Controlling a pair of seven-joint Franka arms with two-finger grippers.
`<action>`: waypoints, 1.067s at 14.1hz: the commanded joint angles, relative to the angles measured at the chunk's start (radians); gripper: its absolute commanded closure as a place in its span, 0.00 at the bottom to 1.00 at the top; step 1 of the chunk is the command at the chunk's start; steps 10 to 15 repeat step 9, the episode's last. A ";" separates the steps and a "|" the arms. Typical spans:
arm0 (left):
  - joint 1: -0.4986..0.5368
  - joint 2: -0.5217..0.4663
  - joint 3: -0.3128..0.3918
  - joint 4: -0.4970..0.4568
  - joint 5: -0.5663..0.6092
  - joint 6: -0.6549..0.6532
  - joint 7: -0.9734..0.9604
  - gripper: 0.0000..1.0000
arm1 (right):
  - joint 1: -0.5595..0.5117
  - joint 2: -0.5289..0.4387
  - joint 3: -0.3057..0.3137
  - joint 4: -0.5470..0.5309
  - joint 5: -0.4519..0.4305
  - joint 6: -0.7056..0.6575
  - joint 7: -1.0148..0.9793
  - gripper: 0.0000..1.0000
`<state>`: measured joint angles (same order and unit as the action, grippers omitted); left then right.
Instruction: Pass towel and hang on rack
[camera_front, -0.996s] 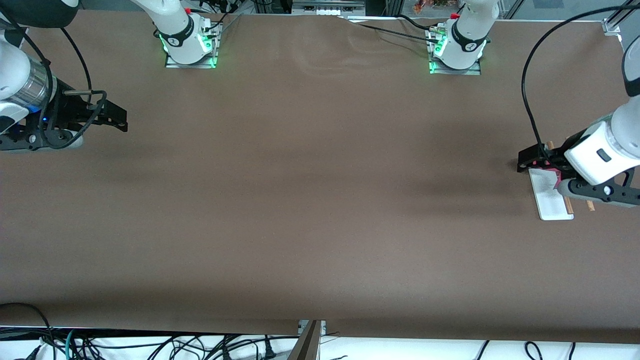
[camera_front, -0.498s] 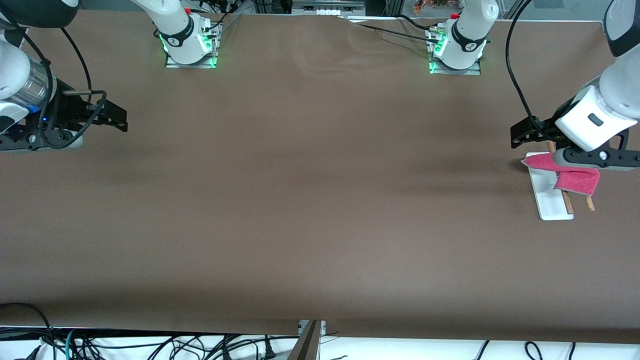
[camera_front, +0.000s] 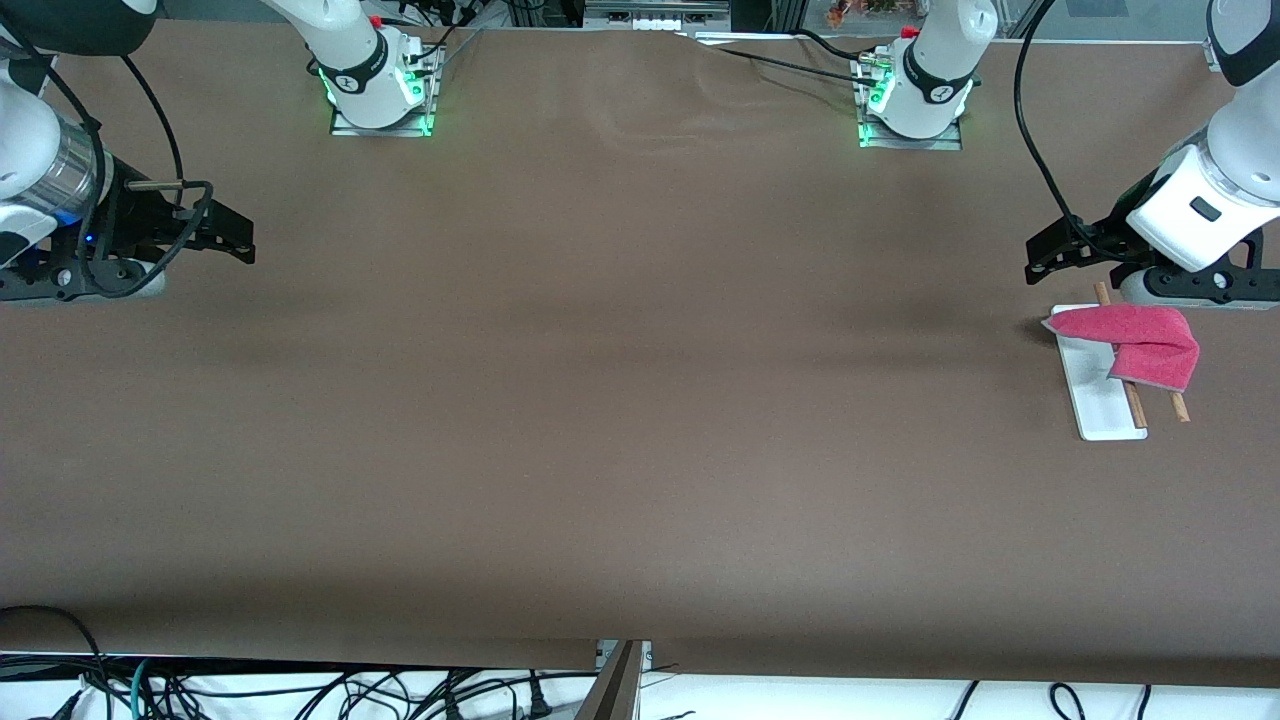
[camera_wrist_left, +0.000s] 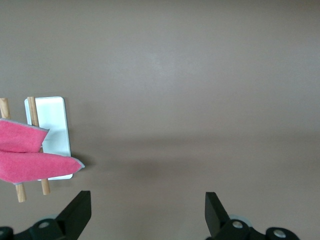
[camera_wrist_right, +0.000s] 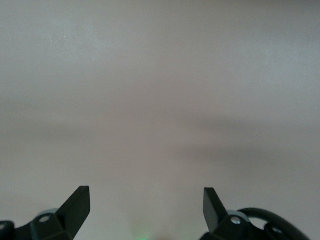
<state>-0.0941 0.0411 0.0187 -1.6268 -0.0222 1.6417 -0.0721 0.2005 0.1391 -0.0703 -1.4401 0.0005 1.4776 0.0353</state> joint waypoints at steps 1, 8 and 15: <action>0.007 -0.027 0.003 -0.024 0.019 -0.010 0.002 0.00 | 0.000 -0.006 0.000 0.006 0.009 0.000 0.012 0.00; 0.007 -0.029 0.003 -0.024 0.019 -0.020 0.003 0.00 | 0.000 -0.006 0.000 0.006 0.009 0.000 0.012 0.00; 0.007 -0.029 0.003 -0.024 0.019 -0.020 0.003 0.00 | 0.000 -0.006 0.000 0.006 0.009 0.000 0.012 0.00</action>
